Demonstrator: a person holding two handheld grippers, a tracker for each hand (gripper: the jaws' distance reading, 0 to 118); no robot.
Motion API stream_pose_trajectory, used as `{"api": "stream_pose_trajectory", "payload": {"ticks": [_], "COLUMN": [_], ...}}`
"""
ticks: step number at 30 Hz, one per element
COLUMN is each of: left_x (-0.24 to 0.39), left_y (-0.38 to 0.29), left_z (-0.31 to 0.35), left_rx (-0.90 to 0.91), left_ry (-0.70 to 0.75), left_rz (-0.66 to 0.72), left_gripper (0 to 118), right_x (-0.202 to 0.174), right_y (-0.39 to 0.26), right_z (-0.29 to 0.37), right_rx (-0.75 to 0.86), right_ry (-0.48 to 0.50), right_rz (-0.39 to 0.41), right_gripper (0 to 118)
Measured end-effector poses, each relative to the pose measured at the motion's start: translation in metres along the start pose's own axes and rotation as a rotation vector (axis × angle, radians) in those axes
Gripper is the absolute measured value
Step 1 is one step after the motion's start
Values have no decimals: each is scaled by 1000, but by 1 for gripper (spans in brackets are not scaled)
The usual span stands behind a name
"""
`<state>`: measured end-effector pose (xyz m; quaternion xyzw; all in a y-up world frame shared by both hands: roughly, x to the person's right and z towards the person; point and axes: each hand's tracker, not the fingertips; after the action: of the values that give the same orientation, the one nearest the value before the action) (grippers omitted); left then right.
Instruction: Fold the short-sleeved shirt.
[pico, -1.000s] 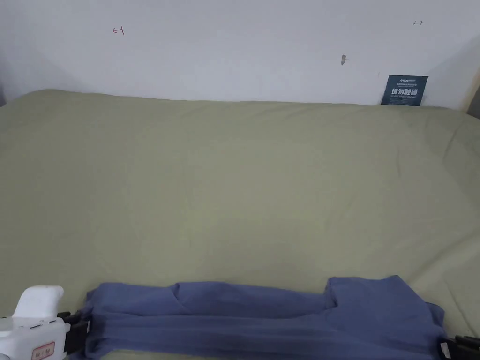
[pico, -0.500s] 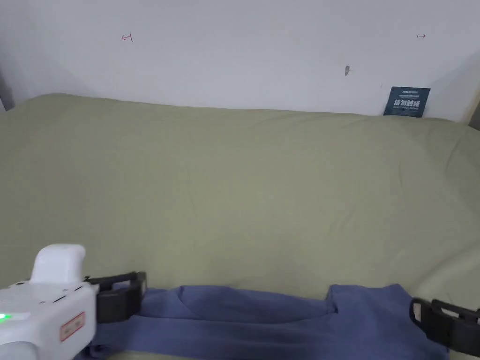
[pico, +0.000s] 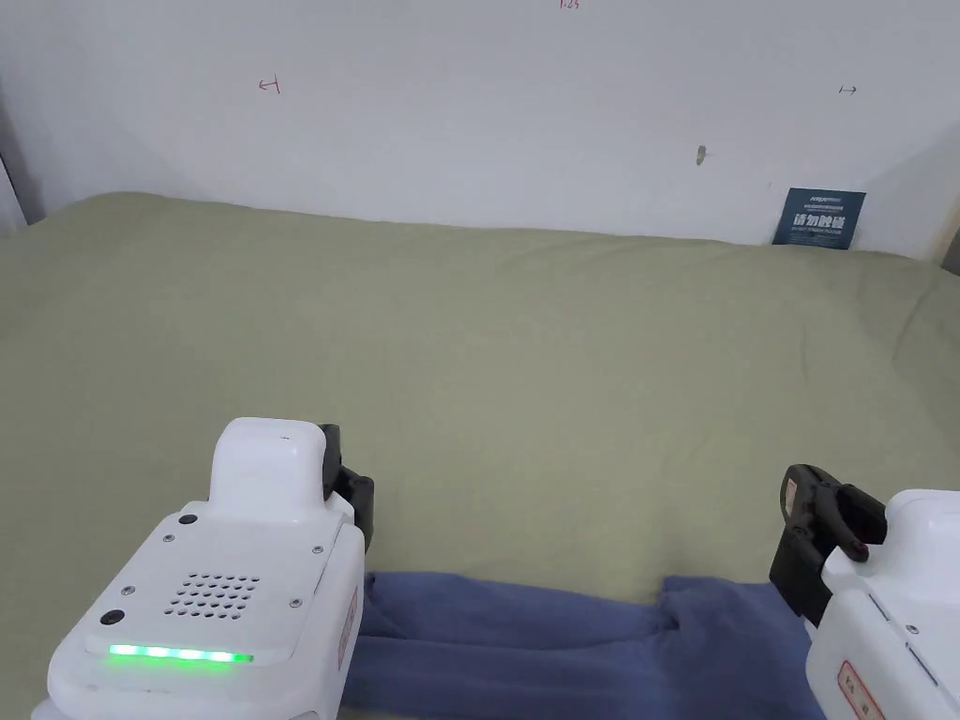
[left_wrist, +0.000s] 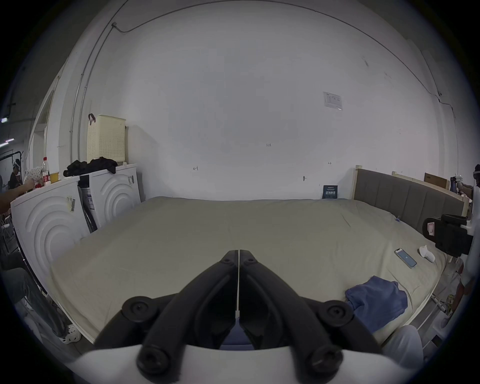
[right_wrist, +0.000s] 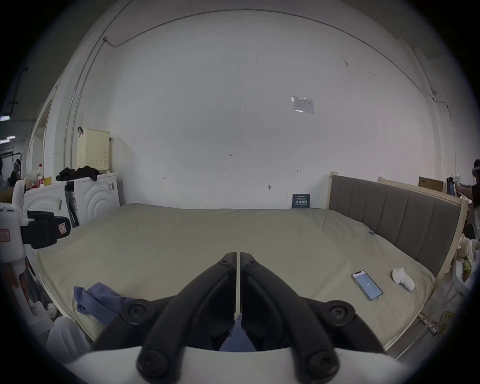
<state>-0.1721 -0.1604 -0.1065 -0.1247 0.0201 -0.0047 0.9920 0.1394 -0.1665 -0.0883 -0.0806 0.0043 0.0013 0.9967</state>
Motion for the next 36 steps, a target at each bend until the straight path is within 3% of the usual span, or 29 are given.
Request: {"api": "stream_pose_trajectory", "payload": {"ticks": [9,12,19,24,25,28,29,36], "left_x": [-37,-85,-199,-230,-235,-239,-240,-229], "left_y": [15,18,-38,-75,-81,-103,-109,-145], "left_z": [0,-18,-112,-149,-157,-173,-178,-190], "left_rx": [-1,-126,-681,-824,-856,-955,-957,-976], "left_ry": [12,-46,-215,-302,-362,-444,-468,-636], "left_rz": [18,95,309,452,463,550,567,692], "left_gripper": [0,0,0,2,8,110,118,117], "right_x": [-7,-8,-22,-35,-38,-42,-44,-43], "right_y": [0,-5,-22,-34,-36,-42,-43,-48], "right_z": [-5,-8,-19,-27,-27,-29,-30,-29], "right_rx": [7,-22,-117,-175,-187,-217,-225,-265], "right_ry": [-19,-6,23,44,47,57,59,44], "right_rz": [11,2,10,36,49,74,77,68], "right_gripper": [6,6,6,6,6,6,6,6]}}
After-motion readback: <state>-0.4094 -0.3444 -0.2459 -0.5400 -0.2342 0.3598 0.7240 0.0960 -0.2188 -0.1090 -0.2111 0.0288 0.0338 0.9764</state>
